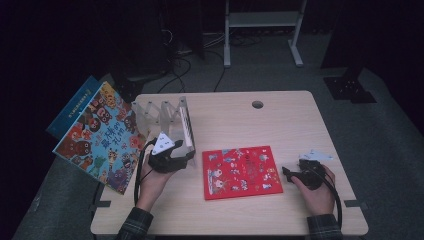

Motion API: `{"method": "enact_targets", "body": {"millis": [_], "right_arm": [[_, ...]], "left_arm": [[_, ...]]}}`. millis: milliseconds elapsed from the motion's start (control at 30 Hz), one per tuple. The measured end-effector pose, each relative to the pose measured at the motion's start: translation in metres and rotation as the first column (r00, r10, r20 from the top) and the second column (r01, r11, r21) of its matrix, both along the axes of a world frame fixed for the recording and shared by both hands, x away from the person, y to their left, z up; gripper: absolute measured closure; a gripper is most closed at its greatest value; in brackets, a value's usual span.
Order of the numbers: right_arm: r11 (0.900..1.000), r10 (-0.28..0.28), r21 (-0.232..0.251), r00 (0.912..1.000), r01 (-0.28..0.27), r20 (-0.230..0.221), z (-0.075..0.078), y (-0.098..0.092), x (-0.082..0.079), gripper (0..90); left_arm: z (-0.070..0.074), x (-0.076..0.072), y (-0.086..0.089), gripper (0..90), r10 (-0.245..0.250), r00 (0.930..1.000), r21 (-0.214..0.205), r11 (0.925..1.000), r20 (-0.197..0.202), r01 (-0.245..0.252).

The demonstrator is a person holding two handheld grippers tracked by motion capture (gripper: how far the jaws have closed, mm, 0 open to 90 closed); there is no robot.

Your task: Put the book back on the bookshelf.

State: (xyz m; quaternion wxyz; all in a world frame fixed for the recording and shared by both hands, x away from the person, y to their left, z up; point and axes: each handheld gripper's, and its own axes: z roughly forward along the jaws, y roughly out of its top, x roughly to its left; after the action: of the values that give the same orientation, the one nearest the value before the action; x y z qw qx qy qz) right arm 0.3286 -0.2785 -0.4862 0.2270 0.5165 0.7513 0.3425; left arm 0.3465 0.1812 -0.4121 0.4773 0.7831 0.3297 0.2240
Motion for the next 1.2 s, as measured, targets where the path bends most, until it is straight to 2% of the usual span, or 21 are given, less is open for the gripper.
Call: {"method": "enact_targets", "body": {"millis": [133, 267, 333, 433, 633, 767, 867, 967, 1033, 1200], "right_arm": [[1.0, 0.002, 0.0, 1.0, -0.002, 0.0, 0.0, 0.0, 0.0, 24.1], [1.0, 0.002, 0.001, 1.0, -0.002, -0.001, 0.0, 0.0, 0.0, 24.2], [1.0, -0.002, 0.002, 1.0, 0.002, 0.001, 0.0, 0.0, -0.001, 27.2], [0.9999, -0.003, 0.01, 1.0, 0.003, 0.005, 0.001, -0.001, -0.002, 32.0], [0.9998, 0.007, 0.018, 1.0, -0.007, -0.003, 0.005, 0.0, -0.003, 36.6], [0.9989, 0.027, 0.038, 0.9996, -0.027, -0.001, 0.01, 0.002, -0.004, 40.0], [0.9975, 0.053, 0.046, 0.9986, -0.053, -0.002, 0.015, 0.007, -0.005, 41.6], [0.9957, 0.073, 0.057, 0.9974, -0.073, 0.001, 0.017, 0.011, -0.006, 42.0], [0.9948, 0.083, 0.06, 0.9966, -0.083, 0.0, 0.017, 0.014, -0.006, 42.3], [0.9934, 0.095, 0.064, 0.9954, -0.095, -0.005, 0.017, 0.016, -0.007, 42.3]], "left_arm": [[-0.001, -0.006, 0.003, 36.2, 0.001, 1.0, 0.014, 0.9999, -0.004, -0.001], [-0.006, -0.018, 0.008, 36.2, 0.001, 0.9999, 0.039, 0.9993, -0.015, -0.001], [-0.008, -0.024, 0.01, 36.2, 0.003, 0.9999, 0.047, 0.9989, -0.016, -0.002], [-0.012, -0.033, 0.011, 36.5, -0.009, 0.9995, 0.058, 0.9982, -0.029, 0.011], [-0.02, -0.048, 0.007, 44.4, -0.066, 0.9953, 0.071, 0.9949, -0.07, 0.071], [-0.028, -0.053, 0.004, 53.7, -0.106, 0.9878, 0.079, 0.9902, -0.114, 0.116], [-0.034, -0.052, -0.002, 61.9, -0.136, 0.9793, 0.093, 0.9842, -0.15, 0.151], [-0.041, -0.051, -0.012, 65.9, -0.171, 0.9681, 0.12, 0.9735, -0.183, 0.195], [-0.046, -0.051, -0.019, 68.5, -0.187, 0.9626, 0.154, 0.9635, -0.196, 0.219], [-0.053, -0.048, -0.027, 72.5, -0.211, 0.9511, 0.173, 0.9519, -0.225, 0.253]]}}
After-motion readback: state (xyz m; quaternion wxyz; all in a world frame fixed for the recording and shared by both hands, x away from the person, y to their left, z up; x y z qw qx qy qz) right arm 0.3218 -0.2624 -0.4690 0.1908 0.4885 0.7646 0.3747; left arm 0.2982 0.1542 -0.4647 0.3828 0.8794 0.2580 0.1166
